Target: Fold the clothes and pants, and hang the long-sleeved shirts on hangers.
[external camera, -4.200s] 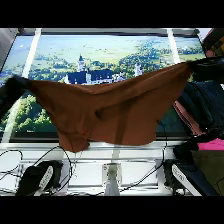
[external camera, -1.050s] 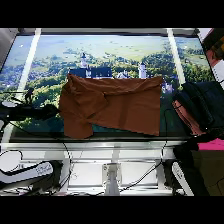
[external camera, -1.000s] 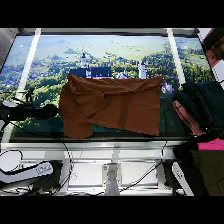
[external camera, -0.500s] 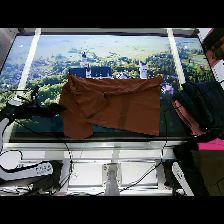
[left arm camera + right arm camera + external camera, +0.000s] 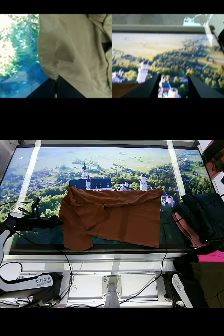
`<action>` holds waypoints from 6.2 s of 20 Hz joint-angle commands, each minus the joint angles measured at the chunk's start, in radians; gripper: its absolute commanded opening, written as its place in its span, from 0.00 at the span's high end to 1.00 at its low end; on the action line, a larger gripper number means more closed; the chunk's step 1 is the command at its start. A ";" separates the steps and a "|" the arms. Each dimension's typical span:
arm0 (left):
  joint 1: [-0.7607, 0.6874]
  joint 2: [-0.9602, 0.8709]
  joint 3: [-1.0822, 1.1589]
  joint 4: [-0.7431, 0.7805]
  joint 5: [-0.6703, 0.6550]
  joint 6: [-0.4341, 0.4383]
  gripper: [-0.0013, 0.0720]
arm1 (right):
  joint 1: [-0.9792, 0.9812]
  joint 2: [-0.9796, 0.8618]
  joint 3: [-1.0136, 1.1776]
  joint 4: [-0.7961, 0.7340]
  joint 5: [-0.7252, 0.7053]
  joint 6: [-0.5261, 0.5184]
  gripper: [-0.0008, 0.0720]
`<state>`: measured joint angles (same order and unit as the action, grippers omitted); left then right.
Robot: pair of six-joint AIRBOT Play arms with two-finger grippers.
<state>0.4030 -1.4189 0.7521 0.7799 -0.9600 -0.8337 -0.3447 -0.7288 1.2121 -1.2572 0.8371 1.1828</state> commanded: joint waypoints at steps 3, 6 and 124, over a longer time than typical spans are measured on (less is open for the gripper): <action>0.000 0.043 0.003 -0.003 0.000 0.013 0.95 | 0.000 0.006 -0.003 -0.026 0.433 0.010 0.49; 0.000 0.060 0.003 -0.003 0.000 0.012 0.95 | 0.001 0.006 -0.074 -0.025 0.544 0.021 0.49; -0.076 0.556 0.288 -0.084 0.217 -0.271 0.95 | -0.070 -0.280 0.093 0.604 0.302 -0.058 0.97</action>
<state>0.3725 -0.6983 1.0657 0.7166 -0.7593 -1.1954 -0.4717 -0.8803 1.3811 -0.6724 1.1553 1.1221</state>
